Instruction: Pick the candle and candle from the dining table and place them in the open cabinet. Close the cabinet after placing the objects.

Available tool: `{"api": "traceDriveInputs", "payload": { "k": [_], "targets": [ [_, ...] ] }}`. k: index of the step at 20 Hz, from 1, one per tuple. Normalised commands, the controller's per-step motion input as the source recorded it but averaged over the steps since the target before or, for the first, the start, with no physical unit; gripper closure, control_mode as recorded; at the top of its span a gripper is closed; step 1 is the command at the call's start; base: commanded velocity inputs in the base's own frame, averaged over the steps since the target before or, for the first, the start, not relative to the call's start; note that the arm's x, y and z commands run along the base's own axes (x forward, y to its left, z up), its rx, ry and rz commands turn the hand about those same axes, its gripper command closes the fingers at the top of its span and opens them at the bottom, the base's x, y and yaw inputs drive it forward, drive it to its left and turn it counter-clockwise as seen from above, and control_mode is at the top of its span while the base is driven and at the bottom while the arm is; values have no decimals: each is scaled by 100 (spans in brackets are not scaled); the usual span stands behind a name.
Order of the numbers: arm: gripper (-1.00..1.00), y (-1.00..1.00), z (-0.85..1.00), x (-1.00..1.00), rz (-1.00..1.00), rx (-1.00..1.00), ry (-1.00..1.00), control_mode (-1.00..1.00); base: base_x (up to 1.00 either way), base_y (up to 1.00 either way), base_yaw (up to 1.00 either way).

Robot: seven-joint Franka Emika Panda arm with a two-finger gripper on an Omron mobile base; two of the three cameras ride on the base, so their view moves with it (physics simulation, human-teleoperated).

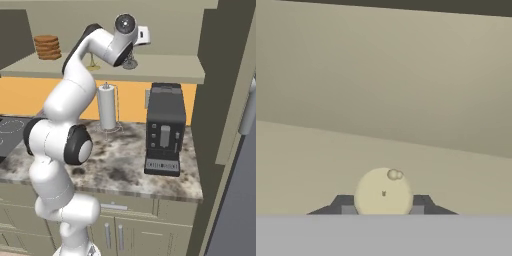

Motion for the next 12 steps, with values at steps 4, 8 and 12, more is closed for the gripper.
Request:
{"api": "traceDriveInputs", "payload": {
  "k": [4,8,12],
  "targets": [
    [100,0,-34,15,0,0,2,-100,0,0,0],
    [-100,0,-35,3,0,0,0,-100,0,0,0],
    [-100,0,-2,11,0,0,0,-100,0,0,0]
  ]
}}
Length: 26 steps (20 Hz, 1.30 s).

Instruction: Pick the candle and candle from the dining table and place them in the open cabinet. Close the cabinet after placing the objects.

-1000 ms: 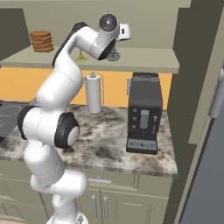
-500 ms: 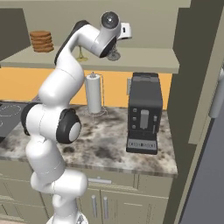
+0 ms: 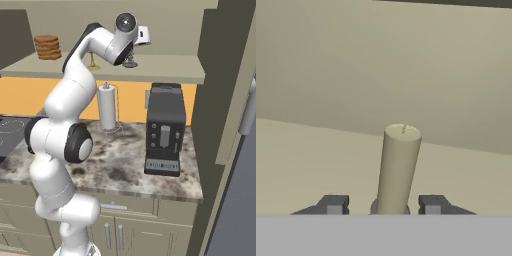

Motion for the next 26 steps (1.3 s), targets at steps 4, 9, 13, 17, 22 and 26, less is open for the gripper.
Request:
{"api": "traceDriveInputs", "payload": {
  "k": [4,9,13,17,22,26],
  "targets": [
    [-100,0,0,17,0,0,-1,-100,0,0,0],
    [-100,-11,2,4,0,0,-10,-100,0,0,0],
    [-100,-28,11,-17,0,0,-18,-100,0,0,0],
    [-100,-12,6,-57,0,0,-15,-100,0,0,0],
    [-100,0,0,-90,0,0,-3,-100,0,0,0],
    [-100,0,0,-97,0,0,2,-100,0,0,0]
  ]
}}
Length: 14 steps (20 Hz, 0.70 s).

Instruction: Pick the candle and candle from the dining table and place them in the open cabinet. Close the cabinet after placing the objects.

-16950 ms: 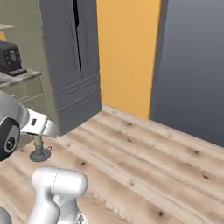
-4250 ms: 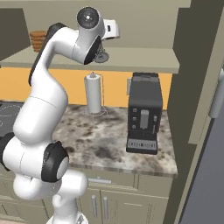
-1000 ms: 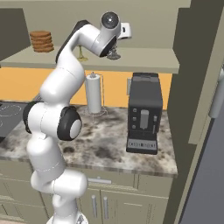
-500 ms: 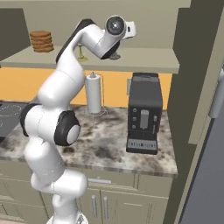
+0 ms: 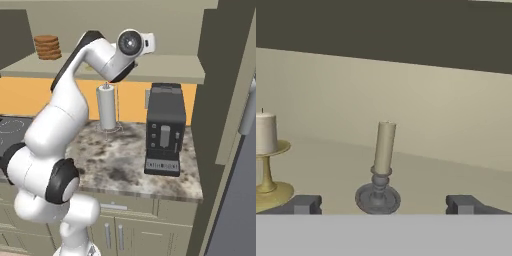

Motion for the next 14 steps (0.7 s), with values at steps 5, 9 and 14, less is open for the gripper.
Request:
{"api": "traceDriveInputs", "payload": {
  "k": [5,9,14],
  "targets": [
    [-100,3,-4,-95,0,0,11,-100,0,0,0],
    [-100,17,-2,-99,0,-2,13,-100,0,0,0],
    [-100,36,-6,-99,-3,-6,13,-100,0,0,0]
  ]
}}
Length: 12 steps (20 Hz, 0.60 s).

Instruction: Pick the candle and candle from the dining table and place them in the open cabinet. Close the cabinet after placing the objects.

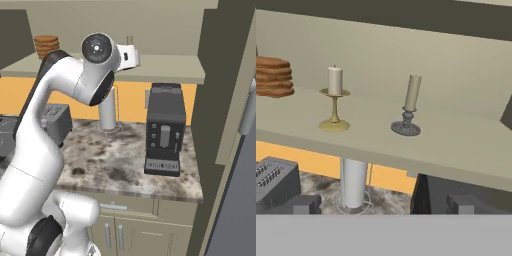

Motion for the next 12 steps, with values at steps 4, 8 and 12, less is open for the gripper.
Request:
{"api": "traceDriveInputs", "payload": {
  "k": [4,8,12],
  "targets": [
    [-100,42,-22,-100,-9,-1,7,-100,0,0,0],
    [-100,33,-14,-86,-5,0,0,-100,0,0,0],
    [-100,2,0,-32,-1,0,0,-100,0,0,0]
  ]
}}
